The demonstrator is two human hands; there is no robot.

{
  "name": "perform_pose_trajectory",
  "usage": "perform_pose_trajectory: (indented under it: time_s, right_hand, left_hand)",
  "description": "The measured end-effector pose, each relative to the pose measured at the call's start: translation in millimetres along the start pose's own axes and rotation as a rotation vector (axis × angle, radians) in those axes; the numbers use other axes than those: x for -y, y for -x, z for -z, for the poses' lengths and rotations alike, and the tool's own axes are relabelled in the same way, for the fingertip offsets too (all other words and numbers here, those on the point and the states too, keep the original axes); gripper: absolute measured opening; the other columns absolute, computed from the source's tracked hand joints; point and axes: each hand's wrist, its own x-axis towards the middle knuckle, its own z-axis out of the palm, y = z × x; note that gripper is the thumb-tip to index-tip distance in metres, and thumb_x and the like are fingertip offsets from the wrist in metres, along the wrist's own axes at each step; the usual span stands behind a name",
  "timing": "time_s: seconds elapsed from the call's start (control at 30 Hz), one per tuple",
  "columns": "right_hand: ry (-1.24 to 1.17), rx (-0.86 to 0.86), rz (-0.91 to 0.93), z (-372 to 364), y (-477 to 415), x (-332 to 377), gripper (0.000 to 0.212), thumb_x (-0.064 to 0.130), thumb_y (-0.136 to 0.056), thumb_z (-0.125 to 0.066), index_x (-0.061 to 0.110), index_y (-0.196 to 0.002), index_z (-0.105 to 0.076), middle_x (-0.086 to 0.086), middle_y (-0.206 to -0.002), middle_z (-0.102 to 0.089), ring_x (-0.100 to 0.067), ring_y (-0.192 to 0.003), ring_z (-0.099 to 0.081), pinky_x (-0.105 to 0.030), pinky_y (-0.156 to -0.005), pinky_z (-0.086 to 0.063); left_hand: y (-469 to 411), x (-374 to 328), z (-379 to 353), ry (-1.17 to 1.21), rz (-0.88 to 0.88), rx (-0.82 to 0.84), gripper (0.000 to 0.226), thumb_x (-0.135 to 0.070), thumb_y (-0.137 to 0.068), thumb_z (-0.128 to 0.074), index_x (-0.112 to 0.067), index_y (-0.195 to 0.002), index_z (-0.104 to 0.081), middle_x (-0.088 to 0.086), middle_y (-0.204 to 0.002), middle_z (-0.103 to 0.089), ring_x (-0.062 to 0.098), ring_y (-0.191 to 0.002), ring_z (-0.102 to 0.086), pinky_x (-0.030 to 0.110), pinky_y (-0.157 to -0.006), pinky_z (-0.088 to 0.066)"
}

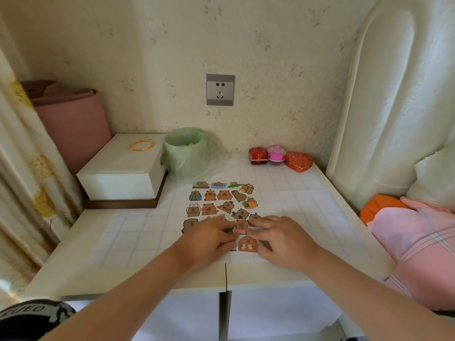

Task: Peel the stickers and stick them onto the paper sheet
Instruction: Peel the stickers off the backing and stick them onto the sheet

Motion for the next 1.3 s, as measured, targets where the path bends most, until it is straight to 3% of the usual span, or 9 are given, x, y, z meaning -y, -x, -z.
perform_pose_trajectory:
  time_s: [0.17, 0.23, 0.3, 0.4, 0.47, 0.57, 1.13, 1.2, 1.3]
  right_hand:
    - [-0.081, 0.008, -0.187, 1, -21, 14, 0.031, 0.039, -0.093, -0.048, 0.022, -0.098, -0.074, 0.005, -0.105, -0.064, -0.020, -0.095, -0.057, -0.038, -0.080, -0.050]
    - [0.005, -0.011, -0.237, -3, -33, 20, 0.032, 0.038, -0.097, -0.043, 0.018, -0.101, -0.069, 0.001, -0.107, -0.059, -0.021, -0.099, -0.053, -0.036, -0.086, -0.045]
    - [0.020, -0.043, -0.283, -10, -44, 28, 0.036, 0.038, -0.099, -0.040, 0.018, -0.118, -0.063, -0.002, -0.123, -0.055, -0.023, -0.114, -0.050, -0.035, -0.094, -0.042]
    - [-0.079, 0.088, -0.257, -20, -56, 38, 0.055, 0.038, -0.106, -0.029, 0.011, -0.154, -0.030, -0.005, -0.165, -0.017, -0.024, -0.152, -0.014, -0.036, -0.123, -0.017]
    - [-0.127, 0.275, -0.251, -23, -58, 42, 0.061, 0.042, -0.108, -0.016, 0.016, -0.160, 0.002, 0.001, -0.167, 0.012, -0.014, -0.153, 0.014, -0.034, -0.124, 0.006]
    - [-0.122, 0.349, -0.239, -26, -55, 41, 0.062, 0.046, -0.107, -0.011, 0.021, -0.157, 0.015, 0.005, -0.164, 0.023, -0.008, -0.149, 0.024, -0.031, -0.122, 0.014]
    - [-0.116, 0.315, -0.549, -35, -57, 44, 0.079, 0.062, -0.099, -0.010, 0.014, -0.158, 0.012, -0.003, -0.165, 0.021, -0.016, -0.151, 0.024, -0.045, -0.124, 0.008]
    - [-0.120, 0.323, -0.576, -31, -61, 44, 0.077, 0.060, -0.099, -0.014, 0.015, -0.160, 0.002, -0.003, -0.167, 0.011, -0.018, -0.153, 0.015, -0.048, -0.124, 0.001]
    - [0.011, 0.243, -0.569, -20, -74, 38, 0.059, 0.052, -0.101, -0.022, 0.019, -0.148, -0.032, -0.006, -0.151, -0.034, -0.024, -0.139, -0.030, -0.047, -0.111, -0.028]
  left_hand:
    - [-4, 3, 4, 0.344, 0.285, -0.019, 0.018, -0.029, -0.096, -0.056, -0.031, -0.099, -0.073, -0.019, -0.118, -0.066, 0.005, -0.115, -0.054, 0.036, -0.098, -0.048]
    - [-9, 6, 4, 0.278, 0.376, -0.077, 0.031, -0.024, -0.100, -0.051, -0.031, -0.128, -0.063, -0.011, -0.131, -0.061, 0.011, -0.127, -0.049, 0.039, -0.103, -0.045]
    - [-12, 9, 0, 0.127, 0.463, 0.011, 0.048, -0.030, -0.104, -0.040, -0.026, -0.152, -0.036, -0.006, -0.157, -0.035, 0.016, -0.149, -0.023, 0.040, -0.120, -0.024]
    - [-10, 11, -9, -0.047, 0.504, 0.233, 0.058, -0.042, -0.106, -0.016, -0.021, -0.159, -0.003, -0.004, -0.166, 0.006, 0.014, -0.152, 0.014, 0.044, -0.124, 0.001]
    - [-11, 11, -10, -0.082, 0.500, 0.292, 0.058, -0.042, -0.106, -0.010, -0.020, -0.158, 0.005, -0.002, -0.166, 0.012, 0.014, -0.151, 0.018, 0.044, -0.124, 0.004]
    - [-10, 11, -7, -0.105, 0.500, 0.306, 0.058, -0.040, -0.106, -0.010, -0.019, -0.157, 0.008, -0.002, -0.165, 0.015, 0.014, -0.150, 0.019, 0.043, -0.123, 0.004]
    - [-6, 12, -14, -0.040, 0.757, 0.190, 0.065, -0.043, -0.104, -0.018, -0.013, -0.158, 0.003, 0.004, -0.166, 0.009, 0.017, -0.153, 0.009, 0.035, -0.124, 0.005]
    - [-9, 13, -8, -0.077, 0.760, 0.154, 0.061, -0.041, -0.103, -0.017, -0.014, -0.157, -0.016, 0.005, -0.165, -0.012, 0.020, -0.151, -0.010, 0.036, -0.123, -0.011]
    - [-23, 29, 5, -0.160, 0.713, 0.062, 0.045, -0.035, -0.103, -0.019, -0.016, -0.130, -0.051, 0.004, -0.133, -0.051, 0.022, -0.120, -0.044, 0.036, -0.102, -0.036]
